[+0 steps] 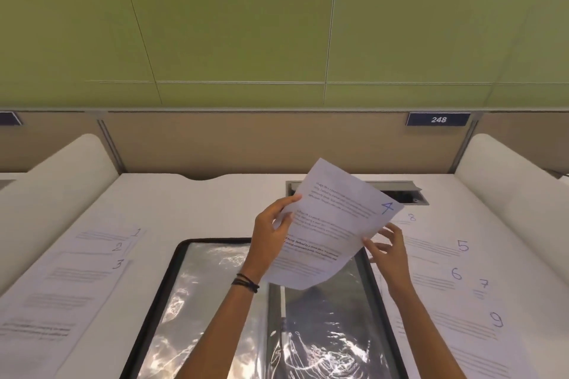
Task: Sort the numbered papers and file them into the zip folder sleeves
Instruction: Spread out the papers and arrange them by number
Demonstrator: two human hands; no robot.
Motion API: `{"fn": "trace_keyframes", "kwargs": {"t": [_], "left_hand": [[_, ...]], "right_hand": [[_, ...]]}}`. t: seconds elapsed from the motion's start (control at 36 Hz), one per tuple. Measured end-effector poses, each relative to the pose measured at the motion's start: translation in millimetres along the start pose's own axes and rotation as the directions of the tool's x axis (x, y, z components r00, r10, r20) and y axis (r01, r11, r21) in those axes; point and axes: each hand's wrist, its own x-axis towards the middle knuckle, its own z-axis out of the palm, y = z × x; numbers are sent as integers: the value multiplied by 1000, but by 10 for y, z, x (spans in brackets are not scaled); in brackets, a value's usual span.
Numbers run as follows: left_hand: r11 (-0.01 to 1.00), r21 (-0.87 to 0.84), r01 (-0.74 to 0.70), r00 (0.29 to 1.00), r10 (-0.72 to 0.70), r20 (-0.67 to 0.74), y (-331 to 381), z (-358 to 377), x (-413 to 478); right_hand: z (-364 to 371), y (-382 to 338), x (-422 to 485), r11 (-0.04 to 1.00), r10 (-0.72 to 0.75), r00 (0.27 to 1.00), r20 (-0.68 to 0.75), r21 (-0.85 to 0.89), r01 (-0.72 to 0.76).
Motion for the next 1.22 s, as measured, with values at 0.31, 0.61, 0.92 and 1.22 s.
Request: {"fn": "trace_keyframes", "kwargs": {"t": [0.31, 0.61, 0.92, 1.22], "left_hand": [[999, -21, 50, 990, -53, -129, -173, -735, -282], [950, -1, 313, 783, -259, -565, -601, -1394, -717], [732, -320, 601, 640, -681, -356, -960, -1803, -1062], [826, -369, 427, 574, -563, -595, -1017, -2289, -1382]], "right_hand": [[536, -154, -276, 997, -42, 984, 172, 78, 29], [1179, -203, -395, 985, 73, 991, 112, 146, -89], [1782, -26, -567, 930, 240, 950, 200, 234, -284], [2394, 52, -823, 923, 265, 908, 324, 188, -336]]}}
